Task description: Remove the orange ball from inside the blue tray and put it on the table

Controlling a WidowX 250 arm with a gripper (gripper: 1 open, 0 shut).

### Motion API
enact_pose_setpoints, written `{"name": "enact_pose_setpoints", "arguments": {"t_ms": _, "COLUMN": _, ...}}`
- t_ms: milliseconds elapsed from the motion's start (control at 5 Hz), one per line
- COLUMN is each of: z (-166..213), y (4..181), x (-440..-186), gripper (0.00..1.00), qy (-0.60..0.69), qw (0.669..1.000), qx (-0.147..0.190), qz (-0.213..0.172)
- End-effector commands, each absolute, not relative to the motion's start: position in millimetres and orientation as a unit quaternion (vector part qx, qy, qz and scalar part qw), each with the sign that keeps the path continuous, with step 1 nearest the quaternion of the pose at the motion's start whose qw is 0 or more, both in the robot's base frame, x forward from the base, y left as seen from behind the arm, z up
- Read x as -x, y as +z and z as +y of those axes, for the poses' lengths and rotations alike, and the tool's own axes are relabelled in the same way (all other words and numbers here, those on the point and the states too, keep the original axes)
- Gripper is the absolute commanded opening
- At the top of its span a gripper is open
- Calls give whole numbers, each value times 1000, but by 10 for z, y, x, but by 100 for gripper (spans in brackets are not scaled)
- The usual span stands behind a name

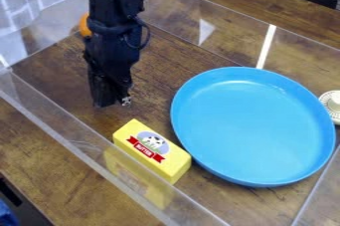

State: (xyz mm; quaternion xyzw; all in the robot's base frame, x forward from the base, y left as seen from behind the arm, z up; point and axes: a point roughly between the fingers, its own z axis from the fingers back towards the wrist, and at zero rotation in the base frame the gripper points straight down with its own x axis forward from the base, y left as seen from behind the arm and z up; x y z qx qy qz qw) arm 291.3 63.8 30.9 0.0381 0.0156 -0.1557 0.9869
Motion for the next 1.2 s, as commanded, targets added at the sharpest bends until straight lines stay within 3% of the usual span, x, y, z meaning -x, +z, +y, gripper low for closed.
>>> {"name": "enact_pose_setpoints", "arguments": {"t_ms": 0, "z": 738, "y": 524, "x": -2941, "gripper": 0, "qy": -140, "qw": 989, "qx": -49, "qz": -22}}
{"name": "enact_pose_setpoints", "arguments": {"t_ms": 600, "z": 757, "y": 480, "x": -2937, "gripper": 0, "qy": -134, "qw": 989, "qx": -47, "qz": -33}}
{"name": "enact_pose_setpoints", "arguments": {"t_ms": 800, "z": 764, "y": 514, "x": -3001, "gripper": 100, "qy": -129, "qw": 990, "qx": -47, "qz": -39}}
{"name": "enact_pose_setpoints", "arguments": {"t_ms": 1000, "z": 773, "y": 550, "x": -3063, "gripper": 100, "qy": -123, "qw": 990, "qx": -48, "qz": -45}}
